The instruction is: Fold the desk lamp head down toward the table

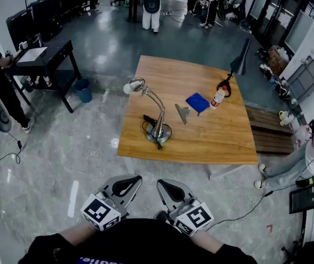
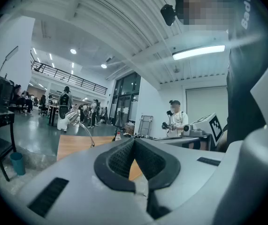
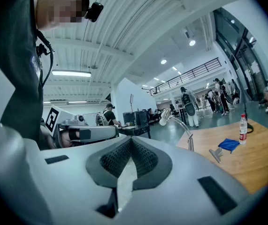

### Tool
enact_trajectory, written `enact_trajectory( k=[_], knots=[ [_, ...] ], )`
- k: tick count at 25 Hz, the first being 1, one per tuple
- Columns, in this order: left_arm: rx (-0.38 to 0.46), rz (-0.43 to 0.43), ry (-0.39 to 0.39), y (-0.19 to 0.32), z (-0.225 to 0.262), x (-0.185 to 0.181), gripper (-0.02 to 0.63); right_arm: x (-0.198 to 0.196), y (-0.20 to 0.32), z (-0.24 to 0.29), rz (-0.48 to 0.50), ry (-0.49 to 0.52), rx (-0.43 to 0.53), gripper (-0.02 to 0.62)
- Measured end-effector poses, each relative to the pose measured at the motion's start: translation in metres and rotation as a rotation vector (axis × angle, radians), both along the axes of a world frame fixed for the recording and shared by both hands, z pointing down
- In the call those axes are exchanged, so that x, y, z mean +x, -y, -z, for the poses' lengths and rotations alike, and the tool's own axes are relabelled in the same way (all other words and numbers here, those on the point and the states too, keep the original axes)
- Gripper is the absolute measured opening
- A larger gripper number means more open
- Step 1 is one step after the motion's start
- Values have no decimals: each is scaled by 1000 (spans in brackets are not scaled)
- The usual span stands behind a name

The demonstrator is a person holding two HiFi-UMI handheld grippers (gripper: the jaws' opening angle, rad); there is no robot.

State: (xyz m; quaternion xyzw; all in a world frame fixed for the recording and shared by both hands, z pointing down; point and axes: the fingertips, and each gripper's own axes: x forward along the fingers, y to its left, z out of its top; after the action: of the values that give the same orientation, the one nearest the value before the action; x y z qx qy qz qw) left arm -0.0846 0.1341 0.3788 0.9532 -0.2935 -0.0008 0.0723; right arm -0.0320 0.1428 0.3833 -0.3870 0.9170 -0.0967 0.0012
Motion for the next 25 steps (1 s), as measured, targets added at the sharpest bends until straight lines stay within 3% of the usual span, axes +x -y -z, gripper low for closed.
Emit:
enact_trajectory(
  k=[17,25],
  knots=[
    [1,20,9,16,2,5,8,6,14,-2,-10,20,-7,5],
    [-2,56,18,29,3,31,8,33,26,-3,12,21,7,5]
  ],
)
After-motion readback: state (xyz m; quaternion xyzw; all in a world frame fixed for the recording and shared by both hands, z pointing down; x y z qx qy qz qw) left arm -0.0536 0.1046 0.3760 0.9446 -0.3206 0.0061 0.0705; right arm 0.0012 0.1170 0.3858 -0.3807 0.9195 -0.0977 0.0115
